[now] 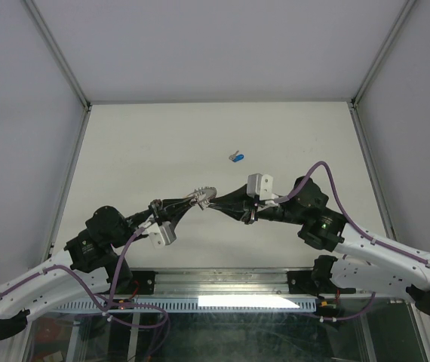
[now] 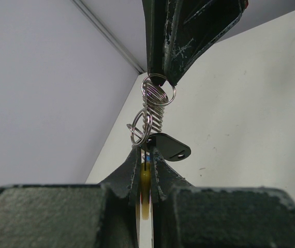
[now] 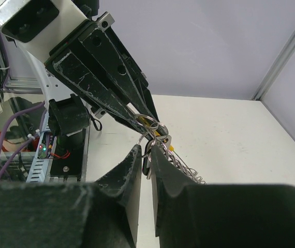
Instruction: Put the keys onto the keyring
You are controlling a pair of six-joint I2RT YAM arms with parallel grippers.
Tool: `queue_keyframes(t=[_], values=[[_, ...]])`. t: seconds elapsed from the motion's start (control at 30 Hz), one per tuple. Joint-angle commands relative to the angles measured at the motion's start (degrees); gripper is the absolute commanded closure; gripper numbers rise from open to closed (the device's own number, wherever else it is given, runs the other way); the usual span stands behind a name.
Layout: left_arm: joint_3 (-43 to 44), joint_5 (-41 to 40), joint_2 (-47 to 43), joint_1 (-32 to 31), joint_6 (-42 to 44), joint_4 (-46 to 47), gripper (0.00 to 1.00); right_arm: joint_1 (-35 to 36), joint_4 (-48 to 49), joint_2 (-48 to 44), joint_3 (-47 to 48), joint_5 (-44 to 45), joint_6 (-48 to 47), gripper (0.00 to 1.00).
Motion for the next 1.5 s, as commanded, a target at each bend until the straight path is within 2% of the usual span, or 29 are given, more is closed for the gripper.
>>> queue_keyframes(t=[0.0, 0.87, 1.47], values=[[1.02, 0.56, -0.26, 0.36, 0.33, 3.99, 1.00, -0.07, 3.80, -0.74, 0.04, -1.31, 1.16, 0.86], [1.01, 0.34, -0.06, 0.31, 0.53, 4.02, 1.00, -0.08, 3.69, 1.59, 1.66, -1.60, 1.88, 0.87], [1.03, 0.10, -0.44, 0.38, 0.73, 3.35, 1.00, -0.03, 0.66, 2.84, 3.60, 3.62, 4.53, 0.86]])
